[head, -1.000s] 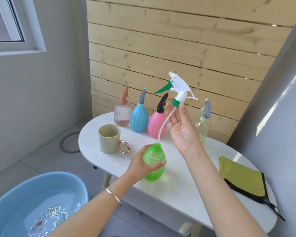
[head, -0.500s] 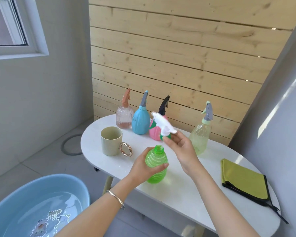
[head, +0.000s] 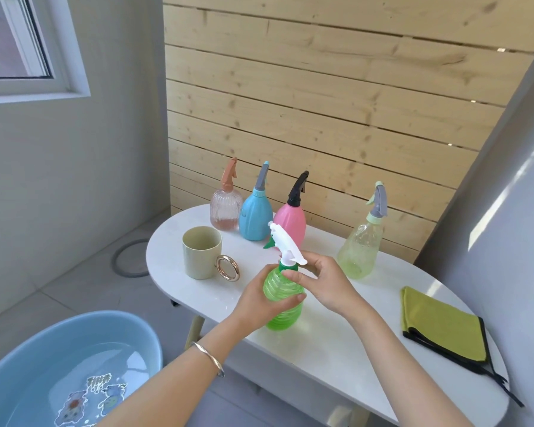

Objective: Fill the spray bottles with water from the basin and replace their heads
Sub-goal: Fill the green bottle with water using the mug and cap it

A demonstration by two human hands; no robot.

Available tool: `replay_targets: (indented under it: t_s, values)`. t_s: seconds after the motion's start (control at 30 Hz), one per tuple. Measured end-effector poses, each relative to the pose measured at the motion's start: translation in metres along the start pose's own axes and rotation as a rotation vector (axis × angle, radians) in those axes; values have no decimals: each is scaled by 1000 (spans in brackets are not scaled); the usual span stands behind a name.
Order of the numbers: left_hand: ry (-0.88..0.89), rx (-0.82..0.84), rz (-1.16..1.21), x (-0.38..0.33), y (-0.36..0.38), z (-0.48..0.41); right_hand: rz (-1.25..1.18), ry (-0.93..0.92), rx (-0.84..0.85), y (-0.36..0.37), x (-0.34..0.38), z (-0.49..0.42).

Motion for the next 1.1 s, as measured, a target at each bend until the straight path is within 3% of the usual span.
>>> replay_targets:
  t_s: [0.13, 0.3, 0.53, 0.7, 1.0, 1.1]
  values:
    - [-20, 31, 3, 2, 0, -1, 27, -26, -105, -2, -6, 3]
    - [-90, 200, 3, 9, -3, -4, 14, -40, -257, 2, -6, 5]
    - [-34, 112, -74, 11, -4, -4, -172, -69, -328, 4, -10, 17]
    - [-24, 103, -145, 4, -4, -4, -109, -32, -302, 0, -9, 14]
    - [-54, 124, -136, 8, -2, -5, -20, 29, -50, -10, 2, 5]
    - [-56, 113, -134, 7, -3, -6, -11, 32, -52, -9, 1, 4]
Point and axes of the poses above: each hand's wrist, its own z-axis away from the middle knuckle, its own y-axis out of the palm, x = y × z, the point moved 6 cm from there along -z, towards the middle knuckle
